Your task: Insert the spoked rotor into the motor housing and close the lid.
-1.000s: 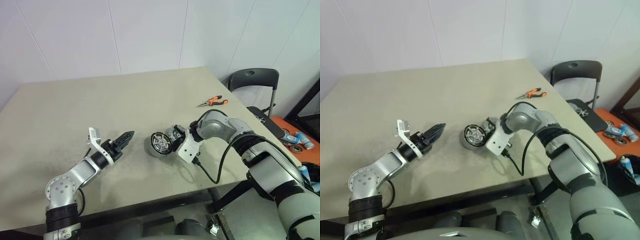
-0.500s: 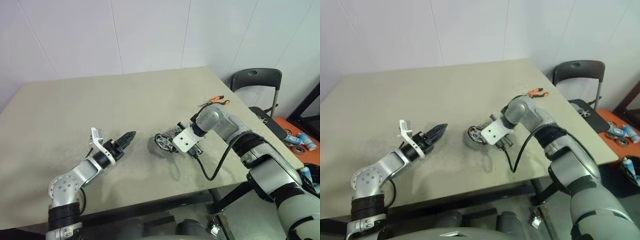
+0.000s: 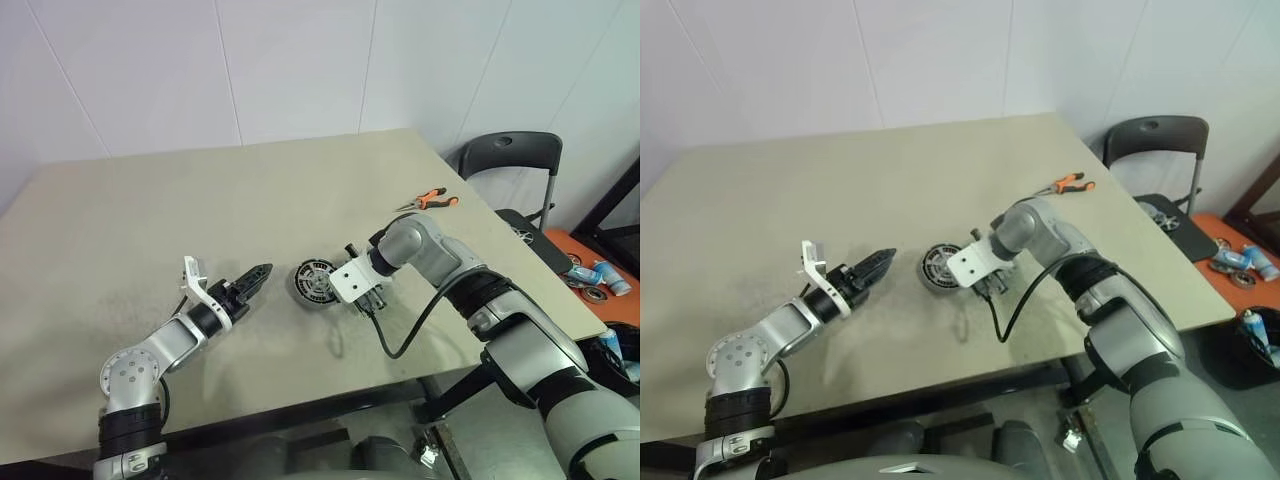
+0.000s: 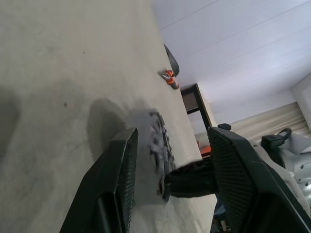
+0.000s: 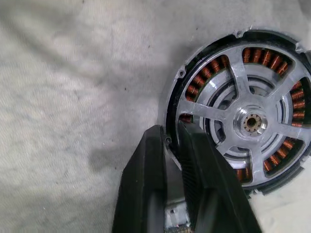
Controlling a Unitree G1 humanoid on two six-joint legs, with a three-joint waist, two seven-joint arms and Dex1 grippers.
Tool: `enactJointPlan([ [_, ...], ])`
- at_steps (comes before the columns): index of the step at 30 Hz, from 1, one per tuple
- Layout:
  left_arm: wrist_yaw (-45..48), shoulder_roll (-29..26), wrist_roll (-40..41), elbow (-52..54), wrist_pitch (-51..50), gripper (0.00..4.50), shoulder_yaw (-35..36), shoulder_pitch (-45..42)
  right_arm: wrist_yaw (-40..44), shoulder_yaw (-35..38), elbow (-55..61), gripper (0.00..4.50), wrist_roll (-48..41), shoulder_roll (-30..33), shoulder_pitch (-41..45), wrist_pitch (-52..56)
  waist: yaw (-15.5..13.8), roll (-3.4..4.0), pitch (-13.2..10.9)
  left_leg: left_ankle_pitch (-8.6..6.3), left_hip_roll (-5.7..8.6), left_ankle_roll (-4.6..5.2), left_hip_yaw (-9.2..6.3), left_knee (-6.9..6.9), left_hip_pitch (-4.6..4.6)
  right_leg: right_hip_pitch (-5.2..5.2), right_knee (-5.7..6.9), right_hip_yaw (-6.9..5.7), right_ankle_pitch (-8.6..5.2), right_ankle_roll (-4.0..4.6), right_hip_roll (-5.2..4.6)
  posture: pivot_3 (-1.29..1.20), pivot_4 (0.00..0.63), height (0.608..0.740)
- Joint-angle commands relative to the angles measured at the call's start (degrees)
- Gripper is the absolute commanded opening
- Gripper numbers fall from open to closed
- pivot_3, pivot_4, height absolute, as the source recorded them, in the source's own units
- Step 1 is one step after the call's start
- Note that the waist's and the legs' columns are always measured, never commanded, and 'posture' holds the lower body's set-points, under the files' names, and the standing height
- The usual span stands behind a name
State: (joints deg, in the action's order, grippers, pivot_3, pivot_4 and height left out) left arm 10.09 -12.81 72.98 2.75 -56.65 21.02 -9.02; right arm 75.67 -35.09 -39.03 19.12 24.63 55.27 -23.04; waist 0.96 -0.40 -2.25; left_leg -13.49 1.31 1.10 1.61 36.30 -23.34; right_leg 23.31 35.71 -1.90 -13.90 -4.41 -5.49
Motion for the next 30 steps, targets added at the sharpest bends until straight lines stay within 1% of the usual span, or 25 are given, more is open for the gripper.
enactJointPlan([
  [1,0.3,0.2,0.6,2.5,0.9,2.44,0.1,0.1,0.5,1.2,0.3,1.7,-0.3,-0.8,1.6,2.2,0.0,-0.01,0.0,0.0,0.0,0.0,0.0,0.0,0.01,-0.01,0.02,0.0,0.0,0.0,0.0,0.0,0.0,0.74],
  [6,0.3,0.4,0.4,2.7,1.0,2.44,0.1,0.4,5.0,3.2,4.2,1.7,-4.1,0.0,1.7,5.3,-0.2,0.0,0.0,0.0,-0.01,0.0,-0.01,0.02,0.02,0.01,0.09,0.0,0.0,0.01,0.0,0.0,0.0,0.74],
  [10,0.2,0.5,0.3,2.4,1.1,2.44,0.0,0.0,8.2,7.1,11.6,1.7,-10.0,1.1,0.9,12.1,-0.2,0.0,0.0,0.0,0.01,0.0,-0.01,0.0,-0.04,0.06,0.06,0.0,0.0,0.0,-0.02,0.0,0.0,0.74],
  [12,0.2,0.5,0.3,2.3,1.0,2.44,0.0,-0.2,8.5,10.5,16.9,1.7,-14.3,1.2,-0.1,20.5,-0.2,0.0,0.0,0.0,0.0,0.0,-0.01,-0.01,-0.03,0.07,0.06,0.0,0.0,0.0,-0.02,0.0,0.0,0.74],
  [14,0.4,0.4,0.3,2.2,0.9,2.44,0.0,-0.2,7.1,15.4,23.8,1.7,-20.2,1.0,-2.0,34.5,-0.3,0.0,0.0,0.0,-0.01,0.0,-0.02,-0.01,-0.03,0.07,0.07,0.0,0.0,0.01,-0.03,0.0,0.0,0.74],
  [17,0.7,0.2,0.7,2.1,0.6,2.44,0.2,-0.1,1.8,22.2,34.2,1.7,-26.4,2.8,-8.2,54.2,-0.7,-0.07,0.0,-0.01,-0.02,0.0,-0.04,-0.01,-0.04,0.06,0.05,-0.01,-0.01,0.02,-0.07,0.0,0.0,0.74],
  [20,1.1,-0.5,1.5,2.5,-0.3,2.44,0.1,-0.3,-7.5,30.4,40.3,1.7,-30.4,2.5,-13.8,72.2,-1.3,-0.1,0.1,-0.03,-0.02,0.02,-0.03,-0.04,-0.06,0.1,-0.1,-0.02,-0.01,0.03,-0.1,0.0,0.0,0.74],
  [22,1.2,-1.0,1.9,2.3,-0.9,2.44,0.1,-0.8,-15.9,38.3,42.3,1.7,-33.0,-0.5,-15.8,85.0,-1.6,-0.07,0.1,-0.03,-0.02,0.03,0.01,-0.05,-0.1,0.13,-0.15,-0.01,0.02,0.06,-0.13,0.0,0.0,0.74],
  [24,1.5,-1.5,1.6,0.9,-1.3,2.44,-0.1,-1.7,-24.2,48.1,44.1,1.7,-34.5,-5.5,-17.2,95.9,-1.6,-0.03,0.1,-0.03,-0.03,0.03,0.05,-0.09,-0.14,0.18,-0.14,-0.01,0.04,0.1,-0.14,0.0,0.0,0.74],
  [25,1.6,-1.7,1.4,0.4,-1.4,2.44,-0.1,-2.0,-26.9,51.0,45.1,1.7,-35.0,-7.2,-17.7,99.1,-1.7,-0.02,0.1,-0.03,-0.05,0.02,0.05,-0.13,-0.14,0.22,-0.14,-0.01,0.05,0.11,-0.13,0.0,0.0,0.74],
  [30,3.0,-2.7,0.2,-1.9,-3.1,2.44,-1.2,-4.5,-37.5,60.1,51.3,1.7,-35.9,-15.4,-22.9,107.9,-1.6,0.03,0.1,-0.03,-0.08,0.02,0.05,-0.25,-0.18,0.26,-0.24,-0.03,0.05,0.11,-0.09,0.0,0.0,0.74],
])
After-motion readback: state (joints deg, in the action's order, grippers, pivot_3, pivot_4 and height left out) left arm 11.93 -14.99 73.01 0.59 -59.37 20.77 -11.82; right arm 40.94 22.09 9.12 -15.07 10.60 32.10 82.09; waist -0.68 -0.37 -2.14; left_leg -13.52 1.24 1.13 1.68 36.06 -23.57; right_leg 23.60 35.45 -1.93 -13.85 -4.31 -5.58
